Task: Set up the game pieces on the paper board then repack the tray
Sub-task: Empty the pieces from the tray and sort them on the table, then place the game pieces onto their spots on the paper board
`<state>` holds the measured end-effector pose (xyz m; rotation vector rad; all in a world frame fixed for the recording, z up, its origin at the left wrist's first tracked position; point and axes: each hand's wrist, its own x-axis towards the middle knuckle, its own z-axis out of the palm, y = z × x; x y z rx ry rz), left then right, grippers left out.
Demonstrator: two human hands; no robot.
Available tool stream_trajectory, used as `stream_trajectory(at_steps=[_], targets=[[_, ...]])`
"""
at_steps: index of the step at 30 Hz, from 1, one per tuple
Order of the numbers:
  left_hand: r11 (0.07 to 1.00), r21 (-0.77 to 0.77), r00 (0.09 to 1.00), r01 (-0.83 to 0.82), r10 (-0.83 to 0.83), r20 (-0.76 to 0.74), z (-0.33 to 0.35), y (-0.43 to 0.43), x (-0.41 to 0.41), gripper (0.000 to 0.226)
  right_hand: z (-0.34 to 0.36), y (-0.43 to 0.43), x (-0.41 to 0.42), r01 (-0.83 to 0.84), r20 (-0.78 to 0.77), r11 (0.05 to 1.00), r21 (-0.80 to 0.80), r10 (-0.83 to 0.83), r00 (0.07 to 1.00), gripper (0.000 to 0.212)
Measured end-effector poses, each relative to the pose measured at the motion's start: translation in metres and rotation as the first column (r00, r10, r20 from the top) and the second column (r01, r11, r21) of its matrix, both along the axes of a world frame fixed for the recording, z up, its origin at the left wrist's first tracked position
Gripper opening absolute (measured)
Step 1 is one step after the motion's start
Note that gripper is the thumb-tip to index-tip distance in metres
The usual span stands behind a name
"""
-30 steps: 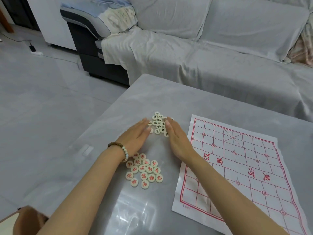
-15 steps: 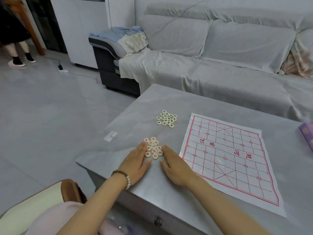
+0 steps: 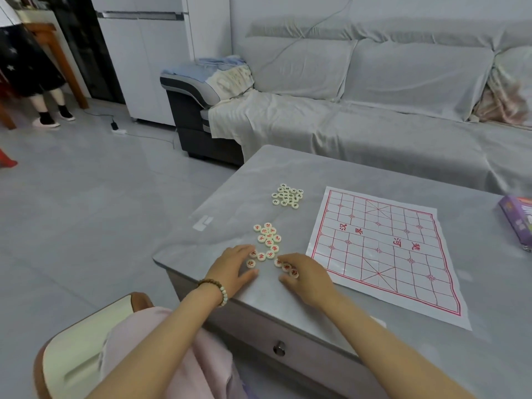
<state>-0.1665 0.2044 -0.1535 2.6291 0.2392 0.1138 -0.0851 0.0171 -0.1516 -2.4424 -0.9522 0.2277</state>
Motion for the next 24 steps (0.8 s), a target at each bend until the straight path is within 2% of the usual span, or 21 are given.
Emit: stream_trajectory(at_steps=[8,13,16,20,24], targets=[[0.999,-0.050,0.999,-0.012,0.014,0.041,-0.005,0.003,0.011,0.035,-0.004,0.018,0.003,-0.036,0.101,0.998,0.059,0.030,0.994,0.028],[0.997,-0.074,0.998,-0.002,0.006,0.058,-0.003,0.007,0.005,0.024,-0.004,0.021,0.007,-0.081,0.106,0.995,0.060,0.075,0.992,0.024],[0.992,-0.129,0.995,0.003,0.010,0.100,0.003,0.006,0.006,0.023,-0.001,0.017,0.009,-0.103,0.096,0.985,0.141,0.090,0.991,0.022],[0.966,-0.252,0.977,0.056,-0.001,0.212,0.024,-0.013,0.022,0.021,0.010,-0.013,0.027,0.040,0.043,0.946,0.322,-0.056,0.998,0.016],[0.956,-0.236,0.970,0.176,-0.126,0.210,0.037,-0.055,0.065,0.024,0.015,-0.072,0.058,0.221,0.008,0.909,0.354,-0.239,0.971,0.014]])
